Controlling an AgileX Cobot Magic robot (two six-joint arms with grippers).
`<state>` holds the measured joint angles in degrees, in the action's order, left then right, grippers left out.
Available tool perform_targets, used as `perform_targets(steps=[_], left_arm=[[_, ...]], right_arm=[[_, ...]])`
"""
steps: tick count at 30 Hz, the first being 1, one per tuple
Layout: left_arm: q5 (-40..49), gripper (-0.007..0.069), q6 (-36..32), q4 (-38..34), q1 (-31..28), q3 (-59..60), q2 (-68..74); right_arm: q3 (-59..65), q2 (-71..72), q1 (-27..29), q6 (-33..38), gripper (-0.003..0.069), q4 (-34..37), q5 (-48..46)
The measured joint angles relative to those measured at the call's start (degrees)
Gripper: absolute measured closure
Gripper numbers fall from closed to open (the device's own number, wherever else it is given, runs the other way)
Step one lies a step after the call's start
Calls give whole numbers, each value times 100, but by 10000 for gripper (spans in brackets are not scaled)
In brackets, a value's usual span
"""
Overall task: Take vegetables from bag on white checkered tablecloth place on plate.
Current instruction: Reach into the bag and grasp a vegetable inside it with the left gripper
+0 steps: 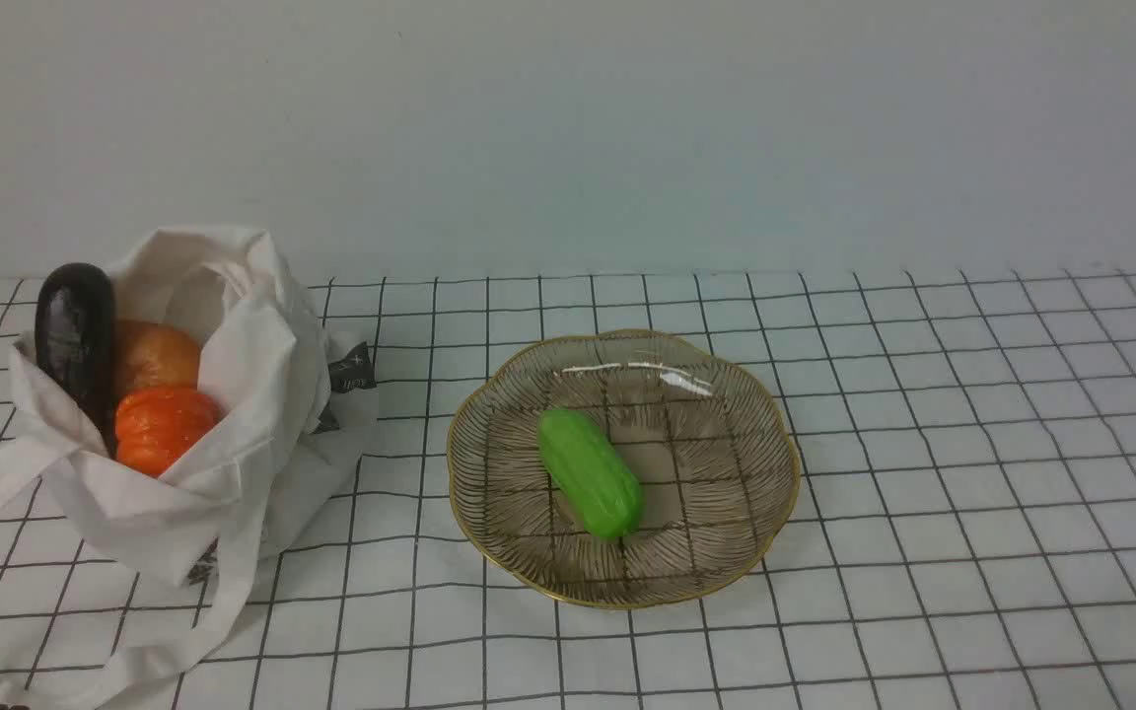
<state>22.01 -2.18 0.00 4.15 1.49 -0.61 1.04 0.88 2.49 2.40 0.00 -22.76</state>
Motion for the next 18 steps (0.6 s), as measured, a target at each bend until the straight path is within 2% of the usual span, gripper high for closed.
perform_targets(steps=[18], left_arm=[[-52, 632, 1, 79, 0, 0, 0]], right_arm=[[0, 0, 0, 0, 673, 0, 0]])
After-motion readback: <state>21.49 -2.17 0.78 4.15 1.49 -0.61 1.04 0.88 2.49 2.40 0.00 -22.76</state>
